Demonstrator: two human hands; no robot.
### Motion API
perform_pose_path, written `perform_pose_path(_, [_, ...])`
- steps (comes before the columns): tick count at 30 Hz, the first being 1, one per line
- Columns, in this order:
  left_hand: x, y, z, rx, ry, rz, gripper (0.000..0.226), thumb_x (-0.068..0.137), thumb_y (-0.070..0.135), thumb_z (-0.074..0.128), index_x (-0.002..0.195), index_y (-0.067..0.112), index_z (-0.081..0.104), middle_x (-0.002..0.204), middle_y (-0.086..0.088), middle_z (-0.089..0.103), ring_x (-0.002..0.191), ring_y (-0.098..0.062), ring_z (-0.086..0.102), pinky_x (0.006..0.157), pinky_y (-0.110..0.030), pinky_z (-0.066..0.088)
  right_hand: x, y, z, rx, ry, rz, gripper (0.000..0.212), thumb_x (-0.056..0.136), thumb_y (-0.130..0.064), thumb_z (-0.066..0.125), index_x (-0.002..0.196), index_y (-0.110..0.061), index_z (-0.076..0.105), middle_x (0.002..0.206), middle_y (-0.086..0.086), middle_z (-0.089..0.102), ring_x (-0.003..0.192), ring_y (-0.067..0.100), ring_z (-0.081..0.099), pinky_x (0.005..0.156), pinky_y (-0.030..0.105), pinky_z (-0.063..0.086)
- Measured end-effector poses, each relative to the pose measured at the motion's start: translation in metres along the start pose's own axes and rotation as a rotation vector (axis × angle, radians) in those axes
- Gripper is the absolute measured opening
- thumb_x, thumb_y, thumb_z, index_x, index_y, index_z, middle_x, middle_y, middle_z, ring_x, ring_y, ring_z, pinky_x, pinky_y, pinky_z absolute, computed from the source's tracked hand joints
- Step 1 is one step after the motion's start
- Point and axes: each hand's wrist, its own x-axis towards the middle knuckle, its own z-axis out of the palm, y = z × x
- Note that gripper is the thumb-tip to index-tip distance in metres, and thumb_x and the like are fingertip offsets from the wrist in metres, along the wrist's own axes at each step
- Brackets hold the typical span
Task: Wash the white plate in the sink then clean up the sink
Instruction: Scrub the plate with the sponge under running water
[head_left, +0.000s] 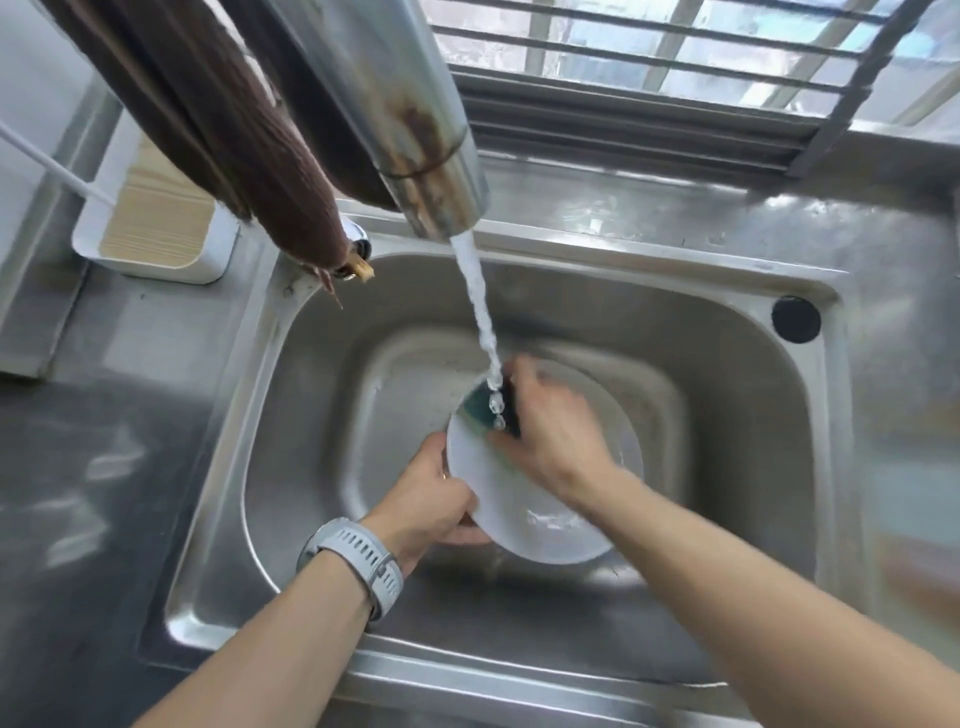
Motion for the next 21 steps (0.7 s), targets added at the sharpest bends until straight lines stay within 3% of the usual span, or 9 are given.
perform_pose_path(4, [0.000,0.001,-0.002,-0.003,-0.007,-0.020,0.065,0.085,-0.019,0.047,0.130,0.029,0.048,0.125,0.006,0.060,0.118,-0.033,0.065,0.078,-0.051,0.066,-0.033,0.050,-0.017,-0.101,0.001,0.203,0.062,0.084,-0.044,0.067,0.131,-0.016,0.040,0.112,0.012,0.067,0.092,0.038,0.066,0.067,0.039,0.047])
perform_pose_path(6, [-0.002,0.002,0.002,-0.010,-0.014,-0.022,0.063,0.084,-0.019,0.046,0.124,0.030,0.048,0.123,0.002,0.062,0.115,-0.032,0.067,0.075,-0.049,0.066,-0.068,0.029,-0.009,-0.103,-0.055,0.121,0.058,0.082,-0.046,0.064,0.127,-0.019,0.039,0.111,0.007,0.065,0.093,0.035,0.065,0.069,0.039,0.048])
perform_pose_path(9, [-0.001,0.002,0.004,-0.011,-0.008,-0.011,0.059,0.082,-0.018,0.050,0.122,0.027,0.050,0.123,-0.004,0.066,0.112,-0.029,0.070,0.073,-0.047,0.067,-0.033,-0.009,-0.004,0.044,-0.029,-0.038,0.050,0.084,-0.048,0.065,0.116,-0.019,0.040,0.100,0.005,0.062,0.085,0.035,0.063,0.062,0.038,0.041])
perform_pose_path(12, [0.000,0.004,-0.003,-0.012,0.018,-0.008,0.057,0.084,-0.019,0.051,0.114,0.028,0.050,0.123,0.000,0.062,0.115,-0.030,0.067,0.068,-0.043,0.067,0.010,0.011,-0.010,0.042,0.027,0.035,0.049,0.084,-0.040,0.068,0.118,-0.020,0.041,0.099,0.010,0.066,0.084,0.038,0.064,0.061,0.038,0.044])
perform_pose_path(15, [0.001,0.004,-0.004,0.007,0.020,-0.041,0.063,0.085,-0.018,0.051,0.126,0.029,0.044,0.129,-0.003,0.061,0.114,-0.034,0.068,0.071,-0.045,0.067,-0.029,0.049,-0.022,-0.056,0.028,0.181,0.056,0.083,-0.043,0.065,0.128,-0.020,0.040,0.107,0.011,0.068,0.087,0.037,0.065,0.064,0.037,0.046])
perform_pose_path(18, [0.001,0.001,0.000,0.018,0.017,-0.038,0.064,0.084,-0.017,0.052,0.130,0.028,0.044,0.124,-0.001,0.064,0.108,-0.030,0.072,0.073,-0.048,0.067,-0.071,0.018,-0.010,-0.076,-0.041,0.066,0.056,0.081,-0.057,0.056,0.123,-0.026,0.037,0.103,-0.001,0.066,0.088,0.031,0.065,0.066,0.036,0.050])
perform_pose_path(21, [0.002,0.000,0.002,0.010,0.021,-0.031,0.066,0.084,-0.016,0.054,0.133,0.027,0.047,0.124,-0.002,0.065,0.108,-0.030,0.072,0.067,-0.041,0.066,-0.023,-0.008,-0.002,-0.046,-0.003,-0.012,0.052,0.084,-0.058,0.058,0.122,-0.025,0.042,0.100,0.001,0.065,0.092,0.032,0.063,0.061,0.035,0.039])
